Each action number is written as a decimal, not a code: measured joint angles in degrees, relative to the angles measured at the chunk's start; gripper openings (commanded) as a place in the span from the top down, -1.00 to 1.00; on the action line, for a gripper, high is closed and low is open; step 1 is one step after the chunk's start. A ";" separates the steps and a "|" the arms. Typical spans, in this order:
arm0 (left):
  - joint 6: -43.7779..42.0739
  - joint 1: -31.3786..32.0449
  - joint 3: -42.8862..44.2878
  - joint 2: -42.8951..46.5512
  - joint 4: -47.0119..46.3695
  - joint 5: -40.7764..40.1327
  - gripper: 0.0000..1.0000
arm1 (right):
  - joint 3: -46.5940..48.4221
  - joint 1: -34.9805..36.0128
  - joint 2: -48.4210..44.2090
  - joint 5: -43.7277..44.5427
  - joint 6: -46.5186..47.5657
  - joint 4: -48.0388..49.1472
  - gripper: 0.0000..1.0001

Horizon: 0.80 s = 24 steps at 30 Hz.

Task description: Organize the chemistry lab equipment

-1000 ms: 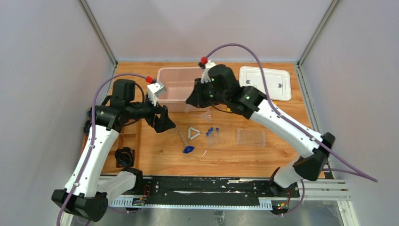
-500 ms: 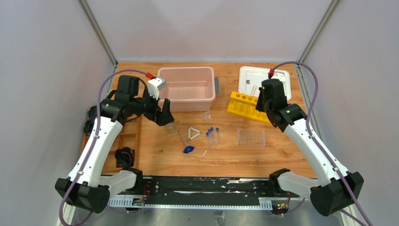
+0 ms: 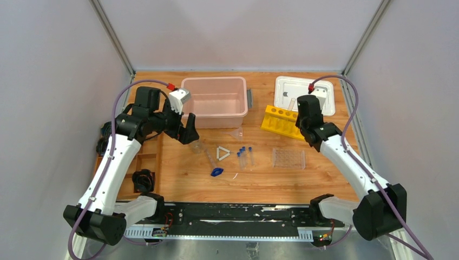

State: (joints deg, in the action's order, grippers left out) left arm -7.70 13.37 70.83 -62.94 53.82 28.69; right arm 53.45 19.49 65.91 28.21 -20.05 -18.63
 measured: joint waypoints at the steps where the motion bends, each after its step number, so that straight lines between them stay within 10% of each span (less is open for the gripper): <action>1: 0.00 0.00 0.00 0.00 0.00 -0.09 -1.00 | -0.17 -0.02 0.72 0.35 0.17 0.83 1.00; 24: -0.50 0.00 -0.17 -0.17 0.31 0.04 -1.00 | -7.26 -0.52 6.14 4.98 0.74 14.40 1.00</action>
State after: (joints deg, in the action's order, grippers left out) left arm -8.21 13.37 70.65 -63.11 54.13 28.73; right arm 46.19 18.96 72.05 33.19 -19.31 -4.23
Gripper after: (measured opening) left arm 0.997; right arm 0.129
